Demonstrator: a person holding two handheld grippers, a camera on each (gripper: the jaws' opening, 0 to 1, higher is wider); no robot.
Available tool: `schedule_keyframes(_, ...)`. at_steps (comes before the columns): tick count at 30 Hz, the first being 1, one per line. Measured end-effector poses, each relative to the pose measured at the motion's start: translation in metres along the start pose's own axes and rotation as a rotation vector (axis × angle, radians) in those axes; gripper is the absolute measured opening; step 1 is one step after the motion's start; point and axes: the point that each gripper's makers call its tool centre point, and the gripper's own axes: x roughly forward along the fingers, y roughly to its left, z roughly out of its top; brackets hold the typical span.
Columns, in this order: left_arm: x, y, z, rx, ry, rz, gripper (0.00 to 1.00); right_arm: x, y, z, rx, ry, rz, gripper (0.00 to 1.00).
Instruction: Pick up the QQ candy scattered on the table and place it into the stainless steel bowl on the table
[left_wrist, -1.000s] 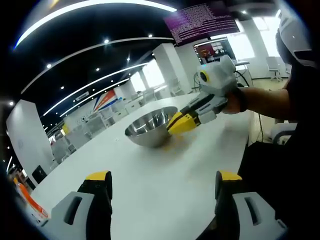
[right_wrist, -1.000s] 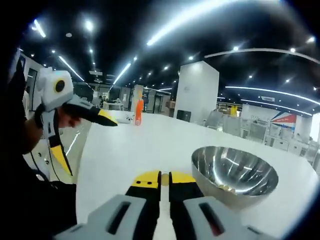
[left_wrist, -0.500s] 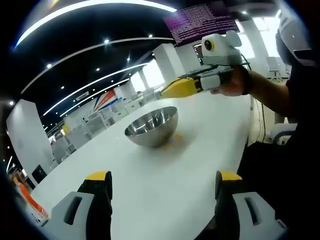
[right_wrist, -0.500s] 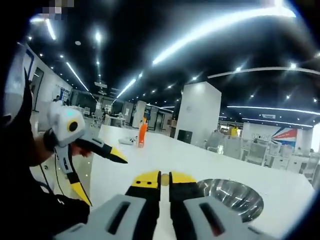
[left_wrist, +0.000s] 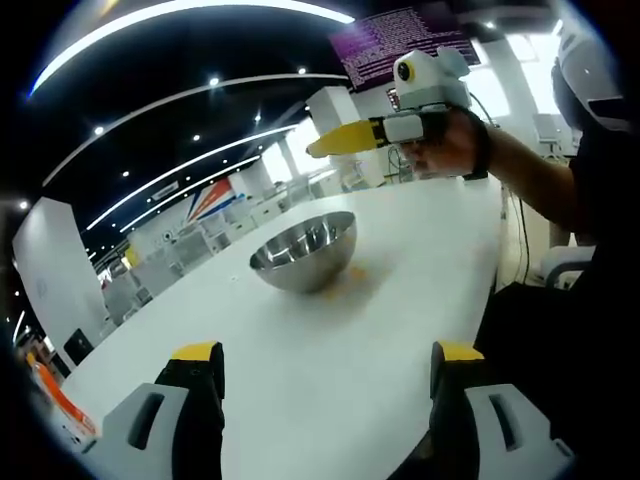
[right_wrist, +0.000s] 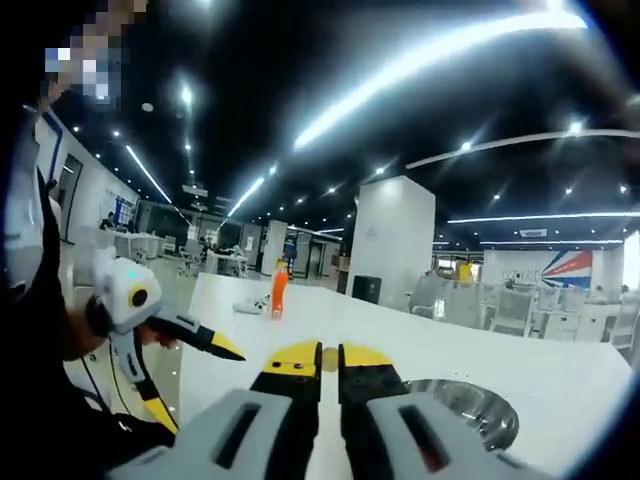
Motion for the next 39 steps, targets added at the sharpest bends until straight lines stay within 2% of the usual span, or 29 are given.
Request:
schedule_keyframes(4, 0.001, -0.001, 0.0, -0.001, -0.001, -0.002, 0.85, 0.001, -0.008, 0.012, 0.045, -0.029, -0.002, 0.07)
schedule_keyframes(7, 0.001, -0.001, 0.0, -0.001, 0.0, -0.003, 0.85, 0.002, -0.019, 0.016, 0.07, -0.039, -0.031, 0.07)
schedule_keyframes(16, 0.0, -0.001, 0.0, -0.005, -0.001, 0.0, 0.85, 0.006, -0.05, 0.017, 0.083, -0.039, -0.109, 0.07)
schedule_keyframes(18, 0.0, -0.001, 0.0, -0.005, -0.001, -0.001, 0.85, 0.008, -0.059, 0.011, 0.069, -0.025, -0.135, 0.07)
schedule_keyframes(21, -0.001, -0.001, -0.001, -0.006, 0.001, 0.001, 0.85, 0.009, -0.079, -0.009, 0.01, 0.036, -0.212, 0.07)
schedule_keyframes(24, -0.001, -0.001, -0.001, -0.007, -0.001, 0.0, 0.85, 0.012, -0.085, -0.03, 0.061, 0.063, -0.211, 0.07)
schedule_keyframes(30, -0.002, 0.001, -0.002, -0.006, 0.002, 0.002, 0.85, 0.01, -0.112, -0.082, 0.051, 0.166, -0.293, 0.07)
schedule_keyframes(32, -0.002, 0.001, -0.002, -0.006, 0.002, 0.001, 0.85, 0.01, -0.117, -0.098, 0.102, 0.187, -0.294, 0.07)
schedule_keyframes(34, -0.003, 0.002, -0.002, -0.006, 0.002, 0.001, 0.85, 0.011, -0.121, -0.106, 0.118, 0.199, -0.295, 0.07)
schedule_keyframes(39, -0.003, 0.003, -0.003, -0.006, 0.006, 0.002, 0.85, 0.01, -0.124, -0.12, 0.092, 0.241, -0.308, 0.07)
